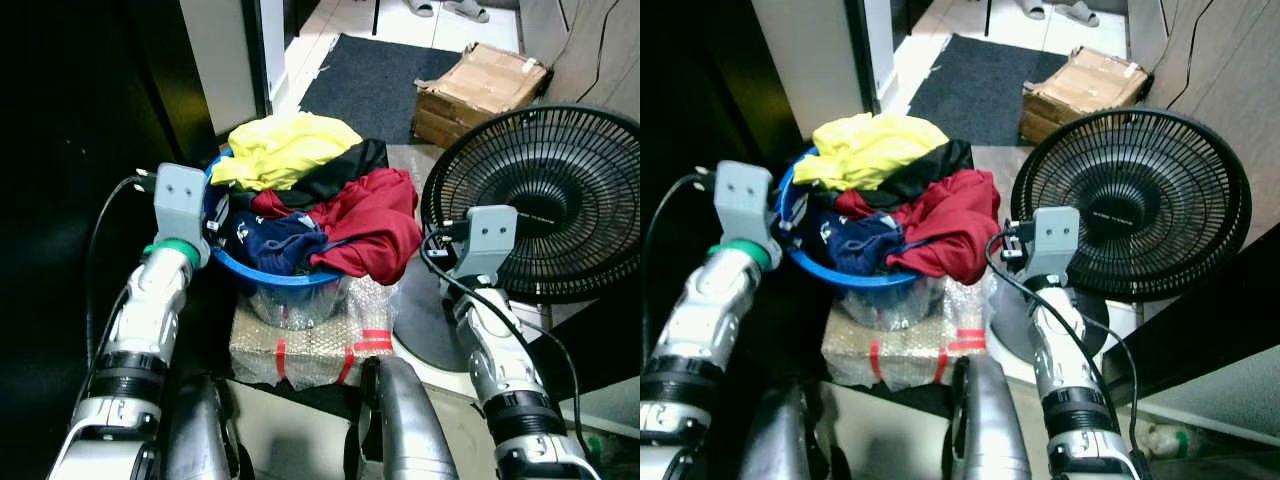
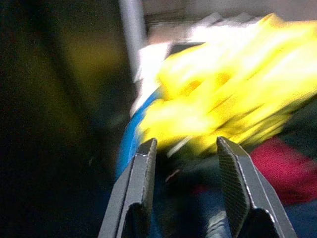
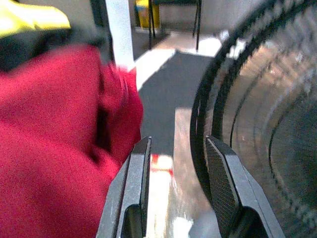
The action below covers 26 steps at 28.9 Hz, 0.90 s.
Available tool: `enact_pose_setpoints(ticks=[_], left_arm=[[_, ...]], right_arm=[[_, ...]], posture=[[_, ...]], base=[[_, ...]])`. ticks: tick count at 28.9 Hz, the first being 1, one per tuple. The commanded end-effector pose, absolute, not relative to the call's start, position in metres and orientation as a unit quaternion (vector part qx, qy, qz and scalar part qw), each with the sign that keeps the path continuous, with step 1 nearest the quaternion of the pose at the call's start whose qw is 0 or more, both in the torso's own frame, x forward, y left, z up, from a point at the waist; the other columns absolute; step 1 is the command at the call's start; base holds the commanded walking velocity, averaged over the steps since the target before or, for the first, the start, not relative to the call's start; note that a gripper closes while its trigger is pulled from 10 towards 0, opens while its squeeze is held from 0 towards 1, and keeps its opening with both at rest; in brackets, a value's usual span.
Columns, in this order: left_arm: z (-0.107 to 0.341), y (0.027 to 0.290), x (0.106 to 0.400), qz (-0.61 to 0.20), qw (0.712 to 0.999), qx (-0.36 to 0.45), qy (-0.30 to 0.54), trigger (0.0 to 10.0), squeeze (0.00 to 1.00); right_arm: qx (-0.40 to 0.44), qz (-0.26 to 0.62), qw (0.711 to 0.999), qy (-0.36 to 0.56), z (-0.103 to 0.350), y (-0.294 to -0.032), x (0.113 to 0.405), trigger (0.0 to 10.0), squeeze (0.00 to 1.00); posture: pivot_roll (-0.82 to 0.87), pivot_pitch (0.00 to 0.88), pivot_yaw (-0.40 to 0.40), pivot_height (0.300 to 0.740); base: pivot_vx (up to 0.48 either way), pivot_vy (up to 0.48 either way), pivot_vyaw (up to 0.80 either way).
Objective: Clothes washing
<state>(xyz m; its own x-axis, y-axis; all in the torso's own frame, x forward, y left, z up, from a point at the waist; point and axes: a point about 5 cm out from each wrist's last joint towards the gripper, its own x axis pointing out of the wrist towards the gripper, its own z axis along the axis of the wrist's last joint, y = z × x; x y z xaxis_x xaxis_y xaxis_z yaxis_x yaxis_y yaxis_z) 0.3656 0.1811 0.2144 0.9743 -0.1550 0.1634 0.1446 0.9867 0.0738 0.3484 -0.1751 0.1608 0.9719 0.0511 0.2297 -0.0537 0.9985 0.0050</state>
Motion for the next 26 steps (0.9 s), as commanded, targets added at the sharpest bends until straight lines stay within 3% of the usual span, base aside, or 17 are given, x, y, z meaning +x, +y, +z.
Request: enact_pose_setpoints(ticks=[1,7,10,11,14,16,19,26], left_arm=[[0.245,0.185,0.363,-0.099,0.987,0.015,-0.124,10.0,0.00],[0.275,0.172,0.358,-0.177,0.973,0.063,-0.133,10.0,0.00],[0.268,0.153,0.355,-0.223,0.970,0.033,-0.089,10.0,0.00],[0.256,0.133,0.352,-0.253,0.965,0.030,-0.058,10.0,0.00],[0.248,0.114,0.348,-0.278,0.960,0.027,-0.037,10.0,0.00],[0.241,0.071,0.342,-0.316,0.947,0.045,-0.015,10.0,0.00],[0.237,0.049,0.337,-0.328,0.942,0.076,-0.008,10.0,0.00],[0.228,0.062,0.342,-0.268,0.959,0.079,0.038,10.0,0.00]], right_arm=[[0.016,0.031,0.991,-0.131,0.171,-0.173,0.350,10.0,0.00],[0.019,0.043,0.987,-0.154,0.191,-0.170,0.355,10.0,0.00],[0.021,0.051,0.985,-0.164,0.199,-0.165,0.356,10.0,0.00],[0.021,0.052,0.985,-0.166,0.201,-0.165,0.357,10.0,0.00],[0.019,0.051,0.985,-0.166,0.202,-0.166,0.357,10.0,0.00],[0.011,0.046,0.985,-0.168,0.206,-0.171,0.358,10.0,0.00],[0.008,0.041,0.984,-0.170,0.208,-0.173,0.358,10.0,0.00],[0.007,0.034,0.987,-0.157,0.201,-0.176,0.354,10.0,0.00]], posture=[[-0.01,0.107,0.034,0.505],[0.00,0.104,0.032,0.505],[0.00,0.103,0.034,0.505],[0.01,0.108,0.030,0.505],[0.01,0.108,0.030,0.505],[0.00,0.113,0.039,0.505],[0.00,0.115,0.046,0.505],[0.01,0.134,0.055,0.505]], base=[[0.000,0.000,0.00],[0.000,0.000,0.00],[0.000,0.000,0.00],[0.000,0.000,0.00],[0.000,0.000,0.00],[0.000,0.000,0.00],[0.000,0.000,0.00],[0.000,0.000,0.00]])
